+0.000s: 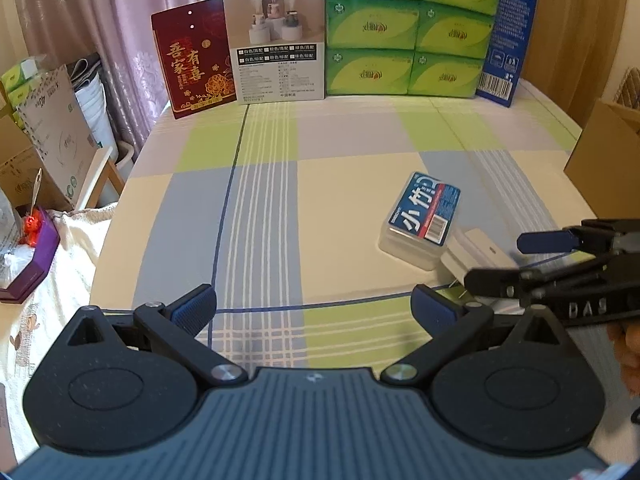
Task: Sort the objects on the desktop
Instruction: 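Grasp the white square device with the right tool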
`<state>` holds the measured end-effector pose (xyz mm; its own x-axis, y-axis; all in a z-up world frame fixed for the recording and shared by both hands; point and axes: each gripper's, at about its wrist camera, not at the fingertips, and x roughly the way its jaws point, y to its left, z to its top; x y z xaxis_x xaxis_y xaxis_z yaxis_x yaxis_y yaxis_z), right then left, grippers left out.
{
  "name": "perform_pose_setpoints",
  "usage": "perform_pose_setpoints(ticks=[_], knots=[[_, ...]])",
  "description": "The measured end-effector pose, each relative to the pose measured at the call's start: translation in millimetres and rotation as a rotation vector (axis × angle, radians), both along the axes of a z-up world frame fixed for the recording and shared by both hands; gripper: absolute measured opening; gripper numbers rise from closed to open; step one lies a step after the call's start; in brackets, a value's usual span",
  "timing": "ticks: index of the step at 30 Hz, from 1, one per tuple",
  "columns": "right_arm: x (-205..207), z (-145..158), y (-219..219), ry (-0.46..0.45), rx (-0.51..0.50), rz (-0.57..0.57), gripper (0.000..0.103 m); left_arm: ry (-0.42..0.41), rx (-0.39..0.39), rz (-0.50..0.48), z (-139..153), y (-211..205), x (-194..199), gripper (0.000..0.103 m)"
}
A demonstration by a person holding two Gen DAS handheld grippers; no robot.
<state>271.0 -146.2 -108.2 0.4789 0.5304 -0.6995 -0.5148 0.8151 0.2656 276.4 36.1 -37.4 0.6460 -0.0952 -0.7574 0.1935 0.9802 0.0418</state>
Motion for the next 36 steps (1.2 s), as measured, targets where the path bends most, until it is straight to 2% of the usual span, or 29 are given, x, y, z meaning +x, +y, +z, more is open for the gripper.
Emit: perform_pose_setpoints(ticks=[4, 11, 15, 21, 27, 30, 33, 36], knots=[[6, -5, 1, 0.008, 0.0, -0.003, 0.078, 0.004, 0.032, -0.004, -4, -1, -1, 0.102], [7, -10, 3, 0.026, 0.007, 0.012, 0.064, 0.006, 0.023, -0.014, -8, -4, -1, 0.101], [5, -9, 3, 0.019, -0.007, 0.004, 0.063, -0.002, 0.033, -0.028, -8, -9, -1, 0.102], [0, 9, -8, -0.096, -0.118, -0.061, 0.063, -0.02, 0.002, -0.077, -6, -18, 4, 0.101], [11, 12, -33, -0.071, -0.157, -0.149, 0.063, -0.09, -0.009, -0.2, -5, -44, 13, 0.099], [14, 12, -38, -0.066, -0.179, -0.166, 0.063, -0.099, -0.007, -0.252, -11, -57, 21, 0.095], [13, 11, -39, -0.079, -0.199, -0.155, 0.063, -0.1, -0.01, -0.266, -19, -65, 30, 0.089], [13, 10, -38, -0.076, -0.199, -0.146, 0.063, -0.096, -0.056, -0.242, -28, -66, 37, 0.086]])
